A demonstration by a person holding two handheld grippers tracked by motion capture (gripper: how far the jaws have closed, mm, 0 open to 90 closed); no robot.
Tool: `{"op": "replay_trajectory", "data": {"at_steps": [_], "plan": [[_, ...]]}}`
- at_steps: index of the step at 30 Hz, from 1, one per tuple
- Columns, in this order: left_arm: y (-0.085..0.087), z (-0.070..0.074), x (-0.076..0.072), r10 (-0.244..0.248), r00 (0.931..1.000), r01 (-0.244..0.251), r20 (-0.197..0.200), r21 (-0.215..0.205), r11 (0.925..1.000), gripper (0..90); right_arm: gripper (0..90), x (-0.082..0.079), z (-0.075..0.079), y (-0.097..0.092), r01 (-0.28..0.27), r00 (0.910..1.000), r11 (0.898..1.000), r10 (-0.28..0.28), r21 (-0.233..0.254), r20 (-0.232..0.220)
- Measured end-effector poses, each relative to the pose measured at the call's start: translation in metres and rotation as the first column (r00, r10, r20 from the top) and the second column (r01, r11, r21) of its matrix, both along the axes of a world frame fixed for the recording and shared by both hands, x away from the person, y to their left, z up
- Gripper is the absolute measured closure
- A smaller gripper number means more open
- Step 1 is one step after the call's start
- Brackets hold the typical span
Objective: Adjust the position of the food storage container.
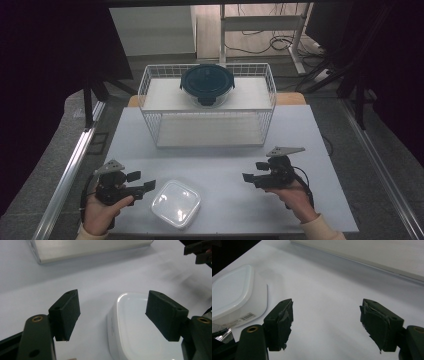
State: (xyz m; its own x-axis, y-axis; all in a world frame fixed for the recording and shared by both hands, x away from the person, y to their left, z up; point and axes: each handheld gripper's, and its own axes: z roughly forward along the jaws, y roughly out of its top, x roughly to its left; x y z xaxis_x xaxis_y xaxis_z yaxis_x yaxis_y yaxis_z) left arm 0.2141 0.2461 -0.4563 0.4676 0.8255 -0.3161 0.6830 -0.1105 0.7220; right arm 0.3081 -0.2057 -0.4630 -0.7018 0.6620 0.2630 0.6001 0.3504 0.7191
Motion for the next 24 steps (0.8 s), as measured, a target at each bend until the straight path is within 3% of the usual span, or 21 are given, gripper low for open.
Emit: {"op": "replay_trajectory", "data": {"at_steps": [5, 10, 15, 21, 24], "plan": [[0.001, -0.006, -0.005, -0.004, 0.9999, 0.004, -0.015, 0.029, 0.9996, 32.3, 25.9, -0.001, -0.002, 0.001, -0.002, 1.0, 1.0, 0.002, -0.001, -0.008], [0.001, -0.009, -0.004, -0.012, 0.9998, 0.013, -0.018, 0.032, 0.9994, 39.0, 26.0, 0.0, -0.002, 0.0, 0.001, 0.9999, 1.0, -0.001, 0.0, -0.01], [-0.005, -0.007, -0.005, -0.079, 0.9967, 0.08, -0.019, 0.039, 0.996, 53.6, 25.9, 0.001, -0.002, 0.0, 0.004, 0.9999, 1.0, -0.004, -0.002, -0.013], [0.0, -0.007, -0.012, -0.117, 0.9916, 0.12, -0.056, 0.056, 0.9912, 79.0, 25.9, 0.001, -0.004, 0.0, 0.004, 0.9999, 1.0, -0.004, -0.004, -0.016], [0.003, -0.006, -0.021, -0.13, 0.9877, 0.137, -0.087, 0.087, 0.9867, 86.7, 25.9, 0.002, -0.004, 0.0, 0.006, 0.9999, 1.0, -0.006, -0.003, -0.016]]}}
